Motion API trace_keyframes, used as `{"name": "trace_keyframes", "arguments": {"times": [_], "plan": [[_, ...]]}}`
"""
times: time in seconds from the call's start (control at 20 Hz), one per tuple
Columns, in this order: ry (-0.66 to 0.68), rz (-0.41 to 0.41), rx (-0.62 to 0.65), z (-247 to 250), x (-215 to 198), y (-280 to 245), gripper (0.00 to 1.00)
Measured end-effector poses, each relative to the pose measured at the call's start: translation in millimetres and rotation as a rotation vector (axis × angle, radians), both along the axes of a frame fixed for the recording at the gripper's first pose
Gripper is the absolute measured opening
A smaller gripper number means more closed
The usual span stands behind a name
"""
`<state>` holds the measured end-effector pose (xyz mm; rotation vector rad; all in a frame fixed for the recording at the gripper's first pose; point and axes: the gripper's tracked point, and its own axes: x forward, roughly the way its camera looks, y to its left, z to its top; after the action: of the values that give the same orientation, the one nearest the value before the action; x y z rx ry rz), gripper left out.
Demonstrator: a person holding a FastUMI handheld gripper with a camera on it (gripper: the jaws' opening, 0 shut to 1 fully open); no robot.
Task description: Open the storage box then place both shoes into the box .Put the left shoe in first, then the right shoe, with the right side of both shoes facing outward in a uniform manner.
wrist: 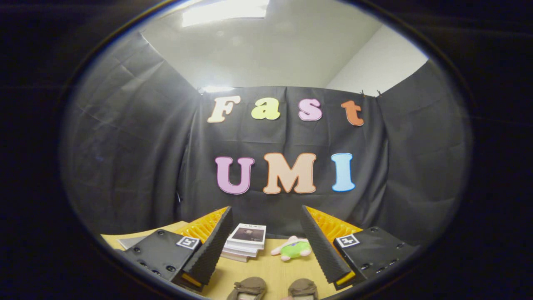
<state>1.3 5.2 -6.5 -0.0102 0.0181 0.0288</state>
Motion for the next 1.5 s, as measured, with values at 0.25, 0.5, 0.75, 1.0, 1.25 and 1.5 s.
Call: {"name": "trace_keyframes", "arguments": {"times": [0.25, 0.5, 0.75, 1.0, 1.25, 1.5], "plan": [[0.002, -0.004, 0.004, -1.0, -1.3, -5.1, 1.0], [0.01, -0.007, 0.012, -3.6, -0.5, -7.9, 1.0], [0.03, 0.028, 0.065, -6.3, -0.4, -3.1, 1.0], [0.11, 0.102, 0.1, -24.6, -0.4, 6.7, 1.0], [0.254, 0.224, 0.247, -59.6, -6.0, 29.7, 1.0], [0.406, 0.301, 0.441, -94.5, -10.4, 42.2, 1.0]]}}
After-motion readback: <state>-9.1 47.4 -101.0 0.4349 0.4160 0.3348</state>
